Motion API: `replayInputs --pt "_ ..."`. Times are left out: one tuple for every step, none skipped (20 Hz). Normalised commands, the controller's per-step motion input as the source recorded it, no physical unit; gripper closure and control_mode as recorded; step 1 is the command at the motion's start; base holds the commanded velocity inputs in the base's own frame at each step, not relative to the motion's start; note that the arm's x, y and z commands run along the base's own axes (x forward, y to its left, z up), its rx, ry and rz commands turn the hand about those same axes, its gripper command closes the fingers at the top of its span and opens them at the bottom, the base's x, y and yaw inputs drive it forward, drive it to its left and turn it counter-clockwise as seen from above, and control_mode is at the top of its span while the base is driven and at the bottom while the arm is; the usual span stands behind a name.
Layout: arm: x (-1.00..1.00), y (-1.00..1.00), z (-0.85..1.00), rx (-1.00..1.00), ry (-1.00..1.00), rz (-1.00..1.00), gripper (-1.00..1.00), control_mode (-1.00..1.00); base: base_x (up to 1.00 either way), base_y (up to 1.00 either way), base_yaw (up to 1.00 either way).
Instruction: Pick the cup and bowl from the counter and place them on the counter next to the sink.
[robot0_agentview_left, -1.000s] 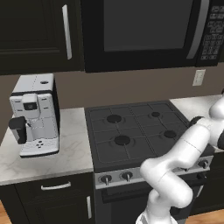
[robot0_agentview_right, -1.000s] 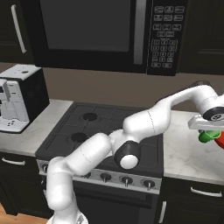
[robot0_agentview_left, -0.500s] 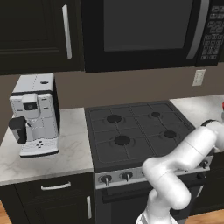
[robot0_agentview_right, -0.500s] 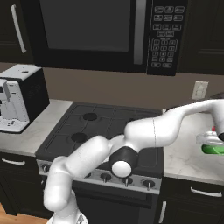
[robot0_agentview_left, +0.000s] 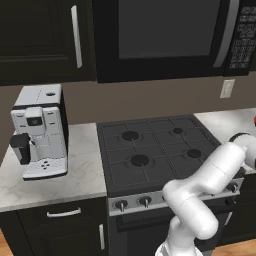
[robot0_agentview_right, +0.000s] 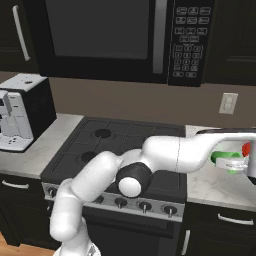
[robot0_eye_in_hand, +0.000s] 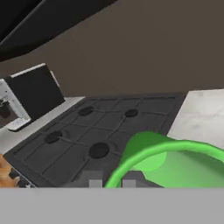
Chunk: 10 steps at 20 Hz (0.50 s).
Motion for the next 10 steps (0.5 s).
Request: replayInputs --pt "0.31 0.99 -0.18 0.09 -0.38 0.00 1.00 -1.00 0.00 0.00 0.00" --pt "0.36 1.00 -0.19 0.08 -0.37 0.00 1.00 -1.00 0.00 0.00 0.00" --pt "0.34 1.00 -0.22 0.07 -0.36 0.00 1.00 -1.00 0.00 0.00 0.00" --pt "0.31 1.00 -0.22 0.07 -0.35 0.00 1.00 -1.00 0.00 0.00 0.00" --pt "0.24 1.00 -0.23 0.06 -0.34 0.00 1.00 -1.00 0.00 0.00 0.00" --pt "0.09 1.00 -0.11 0.03 -0.33 0.00 1.00 -1.00 0.00 0.00 0.00" --pt "0.00 1.00 0.00 0.01 -0.33 0.00 1.00 -1.00 0.00 0.00 0.00" --pt "0.00 1.00 0.00 0.00 -0.30 0.00 1.00 -1.00 0.00 0.00 0.00" --pt "-0.19 1.00 0.25 0.00 -0.25 0.00 1.00 -1.00 0.00 0.00 0.00" --pt "-0.33 1.00 0.53 0.00 -0.18 0.00 1.00 -1.00 0.00 0.00 0.00"
